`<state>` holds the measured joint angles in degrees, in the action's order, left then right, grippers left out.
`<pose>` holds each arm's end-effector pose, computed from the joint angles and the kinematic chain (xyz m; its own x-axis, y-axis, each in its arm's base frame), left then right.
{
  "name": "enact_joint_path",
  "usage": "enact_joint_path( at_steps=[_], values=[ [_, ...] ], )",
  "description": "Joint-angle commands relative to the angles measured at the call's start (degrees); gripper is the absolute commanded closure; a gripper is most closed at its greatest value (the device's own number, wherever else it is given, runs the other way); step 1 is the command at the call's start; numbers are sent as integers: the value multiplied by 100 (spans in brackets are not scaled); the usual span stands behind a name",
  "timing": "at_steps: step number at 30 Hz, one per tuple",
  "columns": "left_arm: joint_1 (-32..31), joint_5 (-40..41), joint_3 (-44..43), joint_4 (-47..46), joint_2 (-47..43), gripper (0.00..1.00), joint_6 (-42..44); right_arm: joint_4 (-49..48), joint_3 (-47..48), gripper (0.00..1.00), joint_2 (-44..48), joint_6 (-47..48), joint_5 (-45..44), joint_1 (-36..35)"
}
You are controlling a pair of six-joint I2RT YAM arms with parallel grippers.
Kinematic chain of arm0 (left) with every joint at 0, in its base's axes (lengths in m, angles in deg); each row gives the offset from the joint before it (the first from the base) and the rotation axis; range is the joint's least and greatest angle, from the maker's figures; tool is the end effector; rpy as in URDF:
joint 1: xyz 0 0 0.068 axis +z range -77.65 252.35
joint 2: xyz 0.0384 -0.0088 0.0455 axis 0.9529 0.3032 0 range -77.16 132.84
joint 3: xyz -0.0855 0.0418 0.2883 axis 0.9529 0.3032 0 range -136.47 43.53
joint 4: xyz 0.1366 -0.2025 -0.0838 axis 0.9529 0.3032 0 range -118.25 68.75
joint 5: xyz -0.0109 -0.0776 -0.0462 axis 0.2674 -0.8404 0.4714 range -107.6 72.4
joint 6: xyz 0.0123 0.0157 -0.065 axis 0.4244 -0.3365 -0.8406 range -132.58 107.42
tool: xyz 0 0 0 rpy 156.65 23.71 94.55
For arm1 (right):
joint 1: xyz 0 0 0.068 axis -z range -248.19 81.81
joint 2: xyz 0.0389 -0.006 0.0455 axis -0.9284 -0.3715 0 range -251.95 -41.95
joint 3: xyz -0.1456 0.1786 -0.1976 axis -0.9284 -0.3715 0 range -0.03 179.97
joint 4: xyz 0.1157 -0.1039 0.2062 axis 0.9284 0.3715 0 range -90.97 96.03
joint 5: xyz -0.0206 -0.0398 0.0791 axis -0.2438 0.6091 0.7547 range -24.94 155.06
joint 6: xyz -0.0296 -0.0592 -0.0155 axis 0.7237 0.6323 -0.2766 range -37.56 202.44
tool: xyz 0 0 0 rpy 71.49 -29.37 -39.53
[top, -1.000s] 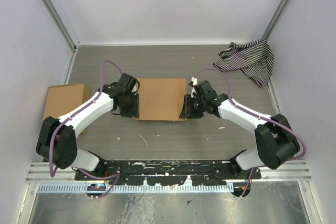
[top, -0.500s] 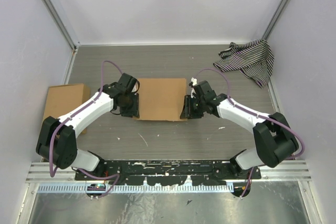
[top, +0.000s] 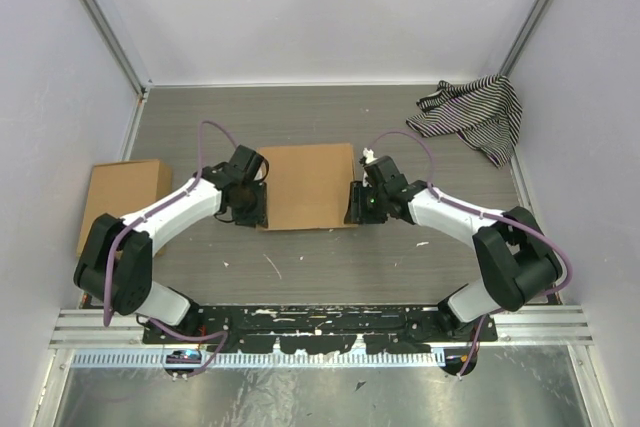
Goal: Fold the paper box
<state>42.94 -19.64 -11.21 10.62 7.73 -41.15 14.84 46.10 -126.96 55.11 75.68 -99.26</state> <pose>0.2418 -0.1386 0.2185 -0.9543 -0.0108 -0.2987 0.0517 0.9783 -0.2005 0.2465 0.1602 0.1989 -0.8958 -0.0128 -0.4443 -0.2107 0.8924 0.3990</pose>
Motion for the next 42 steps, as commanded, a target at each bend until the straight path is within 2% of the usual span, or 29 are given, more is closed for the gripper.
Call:
enact_joint_path(
  at_steps=[1, 7, 16, 22, 28, 32, 40, 42],
  values=[
    [-21, 174, 297, -591, -134, 61, -97, -292, -94, 52, 191, 78, -541, -31],
    [-21, 604, 469, -754, -598, 57, -201, -346, -121, 52, 235, 105, -639, -33],
    [-21, 827, 240, -393, -853, 49, -219, -236, -38, 48, 494, 70, -269, -31],
    [-12, 1274, -420, -236, -281, 42, -4, -98, 87, 43, 612, 89, -331, -31],
    [-8, 1397, -1301, -130, 465, 41, 54, -126, 237, 40, 415, 58, -306, -30],
    [29, 1325, -1486, -32, 732, 41, -15, -183, 314, 40, 312, 4, -252, -31],
    [40, 1186, -843, -169, 36, 40, -152, -148, 320, 39, 504, -24, -235, -31],
    [75, 1207, -696, -246, -51, 32, -214, -163, 329, 39, 472, -26, -224, -30]
  ],
)
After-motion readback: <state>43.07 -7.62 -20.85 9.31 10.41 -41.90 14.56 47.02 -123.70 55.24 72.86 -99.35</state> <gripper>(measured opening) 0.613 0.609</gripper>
